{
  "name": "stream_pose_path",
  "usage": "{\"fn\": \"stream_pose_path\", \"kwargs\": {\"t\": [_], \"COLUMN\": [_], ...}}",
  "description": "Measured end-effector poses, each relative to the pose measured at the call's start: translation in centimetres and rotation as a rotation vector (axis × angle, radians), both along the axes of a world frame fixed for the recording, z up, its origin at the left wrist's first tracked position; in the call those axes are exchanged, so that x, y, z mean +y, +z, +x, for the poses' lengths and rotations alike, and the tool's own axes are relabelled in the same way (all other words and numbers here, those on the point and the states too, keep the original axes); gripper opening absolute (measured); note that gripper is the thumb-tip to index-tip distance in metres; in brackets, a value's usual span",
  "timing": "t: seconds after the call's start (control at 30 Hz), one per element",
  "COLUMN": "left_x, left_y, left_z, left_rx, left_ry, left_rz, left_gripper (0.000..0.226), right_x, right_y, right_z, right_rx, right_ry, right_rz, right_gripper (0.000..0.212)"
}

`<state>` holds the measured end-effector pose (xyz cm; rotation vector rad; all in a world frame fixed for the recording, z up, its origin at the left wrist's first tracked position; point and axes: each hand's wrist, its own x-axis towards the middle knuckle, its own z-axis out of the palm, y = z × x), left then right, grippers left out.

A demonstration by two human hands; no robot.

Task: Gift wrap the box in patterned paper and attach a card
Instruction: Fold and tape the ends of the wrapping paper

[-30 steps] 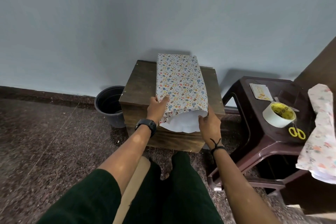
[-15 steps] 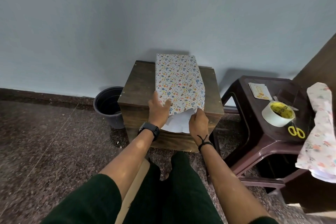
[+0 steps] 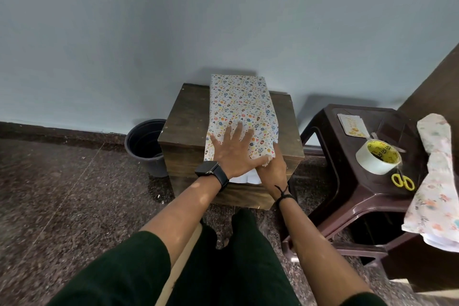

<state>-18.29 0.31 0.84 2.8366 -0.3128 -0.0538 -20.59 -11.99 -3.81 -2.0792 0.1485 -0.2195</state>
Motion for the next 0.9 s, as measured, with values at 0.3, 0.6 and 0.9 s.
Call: {"fn": "stream_pose_path", "kwargs": {"t": [0.3, 0.6, 0.9], "left_x": [1.3, 0.7, 0.5], "left_y": [0.8, 0.2, 0.0], "left_z": [0.8, 0.3, 0.1], "left_rx": [-0.021, -0.02, -0.006], "left_ry": [-0.075, -0.118, -0.119], "left_rz": [0.017, -0.009, 0.02], "left_gripper": [0.087, 0.075, 0.066], "right_x": [0.1, 0.3, -1.5], "right_y": [-1.0, -0.4, 2.5], "right_z": [0.1, 0.6, 3.2], "right_rx": [0.123, 0.12, 0.338], "right_ry": [-0.014, 0.076, -0.006], "right_rz": [0.034, 0.09, 0.704], "right_gripper": [0.046, 0.04, 0.055]}}
